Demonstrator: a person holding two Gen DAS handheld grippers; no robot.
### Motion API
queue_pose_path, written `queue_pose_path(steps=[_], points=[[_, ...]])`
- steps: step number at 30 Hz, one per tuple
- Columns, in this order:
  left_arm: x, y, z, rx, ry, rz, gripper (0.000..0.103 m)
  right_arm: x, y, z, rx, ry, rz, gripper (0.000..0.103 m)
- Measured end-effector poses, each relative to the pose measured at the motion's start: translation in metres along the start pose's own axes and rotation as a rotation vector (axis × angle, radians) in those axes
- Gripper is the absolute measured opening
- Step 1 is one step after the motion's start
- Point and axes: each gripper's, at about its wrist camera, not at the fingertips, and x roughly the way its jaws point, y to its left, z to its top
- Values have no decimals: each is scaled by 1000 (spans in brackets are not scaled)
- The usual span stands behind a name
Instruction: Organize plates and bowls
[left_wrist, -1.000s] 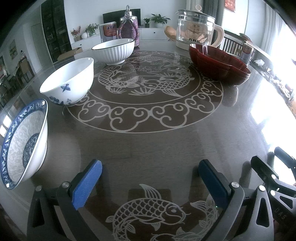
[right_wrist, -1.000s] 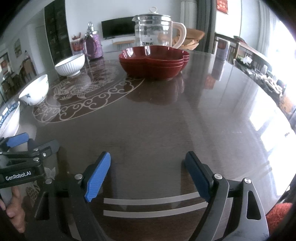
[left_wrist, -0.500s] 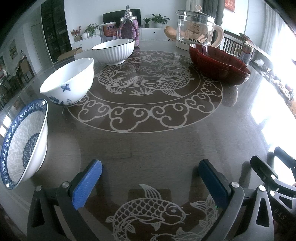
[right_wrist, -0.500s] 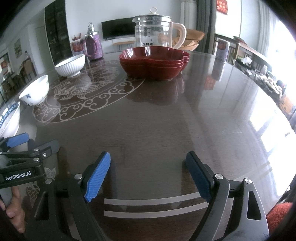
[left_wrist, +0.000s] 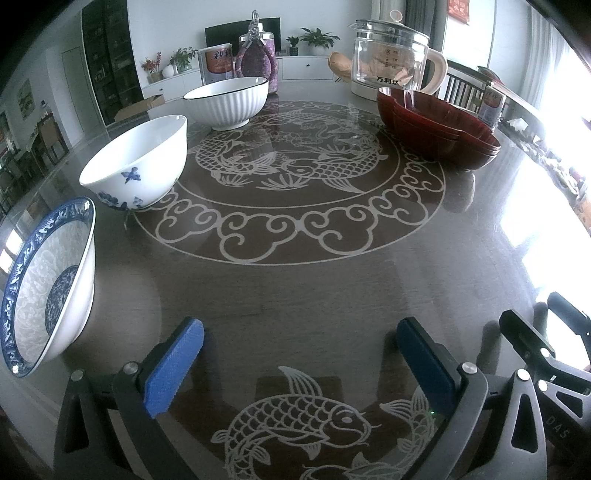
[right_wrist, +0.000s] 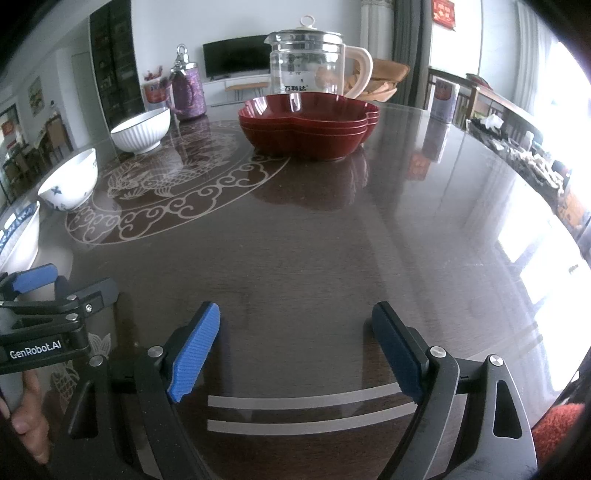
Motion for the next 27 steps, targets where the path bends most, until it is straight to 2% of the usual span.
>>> queue_pose_path(steps=[11, 13, 15, 18, 22, 24, 27], points=[[-1, 0, 2, -15, 19, 9, 103, 0, 1, 0, -5, -6, 4, 89], [-8, 5, 3, -48, 23, -25, 103, 0, 1, 0, -8, -12, 8, 90], [-25, 9, 2, -44, -17, -51, 103, 0, 1, 1, -8, -14, 8, 90], [-49, 12, -2, 6, -69, -46, 103, 0, 1, 1, -11, -20, 9, 90], [-76, 34, -9, 26, -69, -81, 103, 0, 2, 0, -13, -23, 9, 90], [-93, 57, -13, 11, -76, -93, 103, 1, 2, 1, -16, -13, 10, 90], [-113, 102, -17, -36, -91, -40, 103, 3, 4, 11, -10, 61, 21, 90]])
